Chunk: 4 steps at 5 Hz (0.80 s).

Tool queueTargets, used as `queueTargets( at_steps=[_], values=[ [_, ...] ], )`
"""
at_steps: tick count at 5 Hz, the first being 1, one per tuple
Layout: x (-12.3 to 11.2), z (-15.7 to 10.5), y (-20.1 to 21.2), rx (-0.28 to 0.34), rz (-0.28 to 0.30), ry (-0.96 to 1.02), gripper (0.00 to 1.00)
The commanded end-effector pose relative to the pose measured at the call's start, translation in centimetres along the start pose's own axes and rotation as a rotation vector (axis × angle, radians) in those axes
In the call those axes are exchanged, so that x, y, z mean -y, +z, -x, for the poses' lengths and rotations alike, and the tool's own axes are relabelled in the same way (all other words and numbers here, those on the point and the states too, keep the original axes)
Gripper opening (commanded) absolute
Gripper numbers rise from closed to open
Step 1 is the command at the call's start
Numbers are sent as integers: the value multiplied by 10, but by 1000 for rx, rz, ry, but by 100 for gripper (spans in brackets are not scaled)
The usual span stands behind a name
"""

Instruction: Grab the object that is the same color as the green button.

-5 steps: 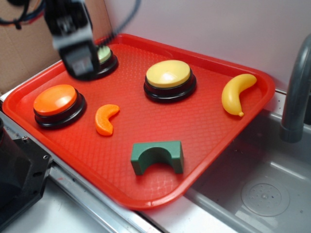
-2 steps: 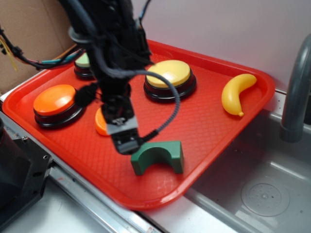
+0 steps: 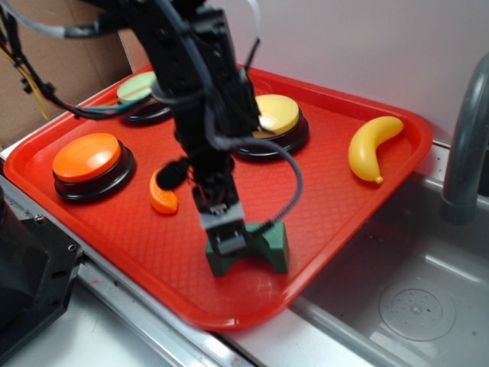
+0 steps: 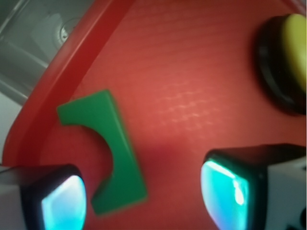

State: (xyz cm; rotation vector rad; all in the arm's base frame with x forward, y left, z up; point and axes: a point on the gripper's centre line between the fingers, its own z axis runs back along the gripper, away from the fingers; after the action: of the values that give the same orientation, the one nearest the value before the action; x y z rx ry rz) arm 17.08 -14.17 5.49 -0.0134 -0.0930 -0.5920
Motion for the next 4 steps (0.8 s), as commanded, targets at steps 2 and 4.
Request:
queueTargets(
  at_steps=[2,4],
  values=[
    [13,-9,-39,1,52,-34,0],
    [-10,8,9,15,-44,81,0]
  ],
)
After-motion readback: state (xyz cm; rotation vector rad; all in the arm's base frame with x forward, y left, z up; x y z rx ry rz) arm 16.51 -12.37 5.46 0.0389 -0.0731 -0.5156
